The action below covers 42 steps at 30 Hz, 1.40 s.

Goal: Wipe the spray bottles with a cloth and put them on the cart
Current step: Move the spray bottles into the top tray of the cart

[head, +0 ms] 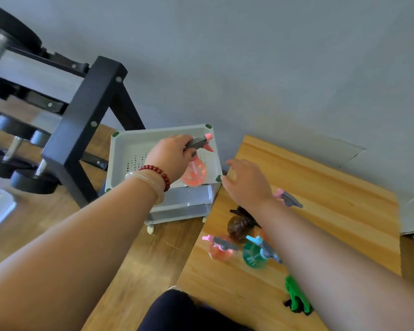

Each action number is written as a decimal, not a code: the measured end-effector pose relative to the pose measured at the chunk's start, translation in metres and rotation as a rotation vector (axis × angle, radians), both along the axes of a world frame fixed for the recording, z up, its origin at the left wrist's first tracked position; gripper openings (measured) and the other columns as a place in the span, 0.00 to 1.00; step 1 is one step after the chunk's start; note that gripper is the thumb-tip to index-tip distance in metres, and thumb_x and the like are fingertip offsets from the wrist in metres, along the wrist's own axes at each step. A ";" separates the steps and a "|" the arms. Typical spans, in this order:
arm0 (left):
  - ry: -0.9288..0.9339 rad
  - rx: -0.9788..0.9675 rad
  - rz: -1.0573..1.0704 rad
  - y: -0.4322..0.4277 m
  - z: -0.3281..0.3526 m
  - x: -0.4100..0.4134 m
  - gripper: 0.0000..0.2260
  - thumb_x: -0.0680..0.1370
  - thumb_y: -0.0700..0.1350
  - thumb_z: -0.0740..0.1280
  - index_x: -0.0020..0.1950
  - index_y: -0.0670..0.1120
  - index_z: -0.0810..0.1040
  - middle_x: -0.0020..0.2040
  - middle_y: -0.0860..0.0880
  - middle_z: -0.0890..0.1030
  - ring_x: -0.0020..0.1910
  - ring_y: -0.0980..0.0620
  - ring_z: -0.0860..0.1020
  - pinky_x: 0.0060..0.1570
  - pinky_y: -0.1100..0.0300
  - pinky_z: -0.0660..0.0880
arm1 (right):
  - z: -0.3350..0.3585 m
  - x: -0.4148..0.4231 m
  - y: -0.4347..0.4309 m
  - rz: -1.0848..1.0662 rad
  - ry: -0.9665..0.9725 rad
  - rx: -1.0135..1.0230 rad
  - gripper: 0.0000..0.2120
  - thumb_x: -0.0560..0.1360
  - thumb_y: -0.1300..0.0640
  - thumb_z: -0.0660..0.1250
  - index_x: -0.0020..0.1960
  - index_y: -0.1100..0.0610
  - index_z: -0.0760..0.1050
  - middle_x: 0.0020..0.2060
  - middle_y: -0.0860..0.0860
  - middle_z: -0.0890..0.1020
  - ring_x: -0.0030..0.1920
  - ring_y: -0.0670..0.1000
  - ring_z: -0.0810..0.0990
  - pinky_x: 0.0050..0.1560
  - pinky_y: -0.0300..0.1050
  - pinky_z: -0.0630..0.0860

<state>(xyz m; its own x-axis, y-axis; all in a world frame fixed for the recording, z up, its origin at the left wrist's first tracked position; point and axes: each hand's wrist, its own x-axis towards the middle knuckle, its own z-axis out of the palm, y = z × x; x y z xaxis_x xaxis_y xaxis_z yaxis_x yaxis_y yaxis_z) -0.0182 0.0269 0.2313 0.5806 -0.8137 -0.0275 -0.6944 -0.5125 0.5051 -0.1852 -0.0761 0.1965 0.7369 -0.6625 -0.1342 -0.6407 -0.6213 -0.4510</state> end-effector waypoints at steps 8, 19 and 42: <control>0.041 -0.025 0.137 -0.022 -0.049 0.045 0.07 0.83 0.45 0.62 0.56 0.45 0.77 0.50 0.48 0.76 0.44 0.50 0.74 0.44 0.58 0.69 | -0.058 0.051 -0.025 0.049 0.180 0.011 0.18 0.80 0.56 0.59 0.69 0.58 0.69 0.63 0.54 0.74 0.64 0.55 0.71 0.58 0.48 0.73; 0.133 0.035 -0.009 -0.074 -0.108 0.107 0.07 0.82 0.42 0.61 0.55 0.43 0.78 0.52 0.44 0.78 0.45 0.46 0.73 0.45 0.56 0.71 | -0.120 0.117 -0.036 -0.040 0.368 0.027 0.32 0.83 0.47 0.56 0.81 0.51 0.44 0.80 0.55 0.43 0.80 0.56 0.43 0.77 0.53 0.56; 0.137 -0.106 -0.059 -0.136 -0.132 0.159 0.10 0.82 0.39 0.61 0.62 0.42 0.77 0.57 0.45 0.76 0.49 0.44 0.75 0.48 0.59 0.70 | -0.175 0.131 -0.047 -0.067 0.449 0.123 0.35 0.85 0.46 0.49 0.76 0.59 0.27 0.76 0.53 0.27 0.78 0.54 0.32 0.79 0.50 0.41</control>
<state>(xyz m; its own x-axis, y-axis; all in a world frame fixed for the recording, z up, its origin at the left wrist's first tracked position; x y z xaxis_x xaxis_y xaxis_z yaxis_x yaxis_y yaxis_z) 0.1405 -0.1089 0.0997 0.5287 -0.8487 -0.0155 -0.6423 -0.4119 0.6464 -0.0542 -0.1234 0.0216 0.5443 -0.6656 -0.5106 -0.8260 -0.5314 -0.1879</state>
